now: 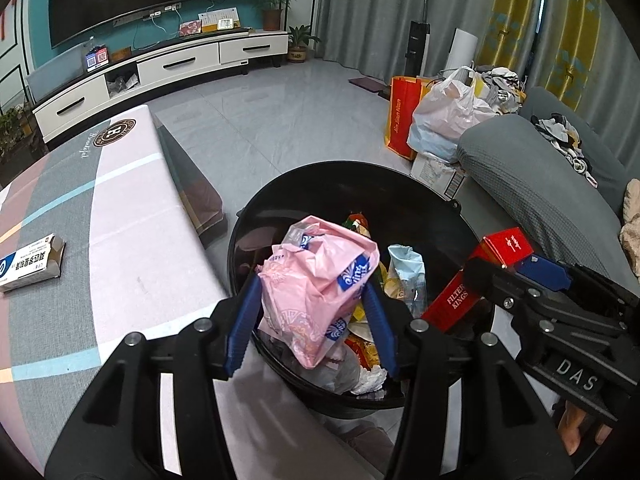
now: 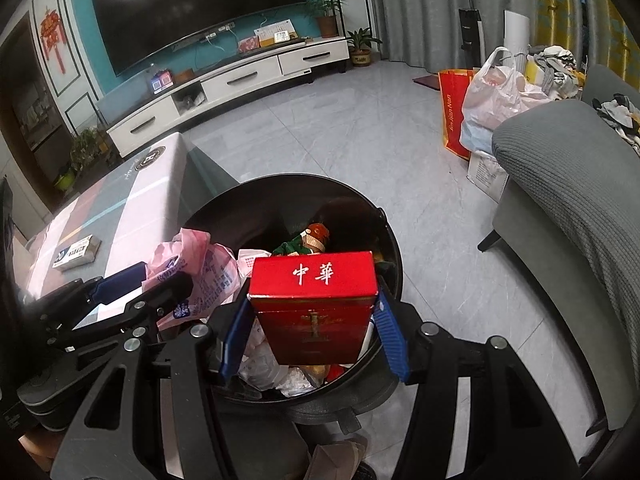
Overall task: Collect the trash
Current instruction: 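Open the left tool to drop the pink bag while the right tool drops the cigarette box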
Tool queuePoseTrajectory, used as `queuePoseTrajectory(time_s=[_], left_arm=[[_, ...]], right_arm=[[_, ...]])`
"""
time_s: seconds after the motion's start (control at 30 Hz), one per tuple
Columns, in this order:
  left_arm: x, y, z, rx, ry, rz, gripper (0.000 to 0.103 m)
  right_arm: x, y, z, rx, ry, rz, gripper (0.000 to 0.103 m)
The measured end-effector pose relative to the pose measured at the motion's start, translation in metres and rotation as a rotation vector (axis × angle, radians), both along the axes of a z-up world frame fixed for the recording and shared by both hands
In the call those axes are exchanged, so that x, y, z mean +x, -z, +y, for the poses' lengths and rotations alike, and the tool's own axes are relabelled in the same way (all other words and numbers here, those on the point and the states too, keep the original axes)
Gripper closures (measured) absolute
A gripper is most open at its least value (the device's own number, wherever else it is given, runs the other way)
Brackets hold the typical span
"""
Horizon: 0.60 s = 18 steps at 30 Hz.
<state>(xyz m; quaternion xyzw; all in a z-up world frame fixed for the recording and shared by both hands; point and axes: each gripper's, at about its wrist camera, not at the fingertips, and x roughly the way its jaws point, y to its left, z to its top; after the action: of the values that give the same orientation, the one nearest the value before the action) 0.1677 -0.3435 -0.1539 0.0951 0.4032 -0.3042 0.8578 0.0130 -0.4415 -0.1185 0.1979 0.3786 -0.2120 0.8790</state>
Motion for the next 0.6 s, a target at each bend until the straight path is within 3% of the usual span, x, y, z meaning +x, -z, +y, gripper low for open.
queuePoseTrajectory(time_s=[0.6], left_arm=[[0.007,0.007,-0.014,0.066,0.017,0.026,0.046]], right_arm=[[0.007,0.004,-0.008,0.054,0.03,-0.014,0.046]])
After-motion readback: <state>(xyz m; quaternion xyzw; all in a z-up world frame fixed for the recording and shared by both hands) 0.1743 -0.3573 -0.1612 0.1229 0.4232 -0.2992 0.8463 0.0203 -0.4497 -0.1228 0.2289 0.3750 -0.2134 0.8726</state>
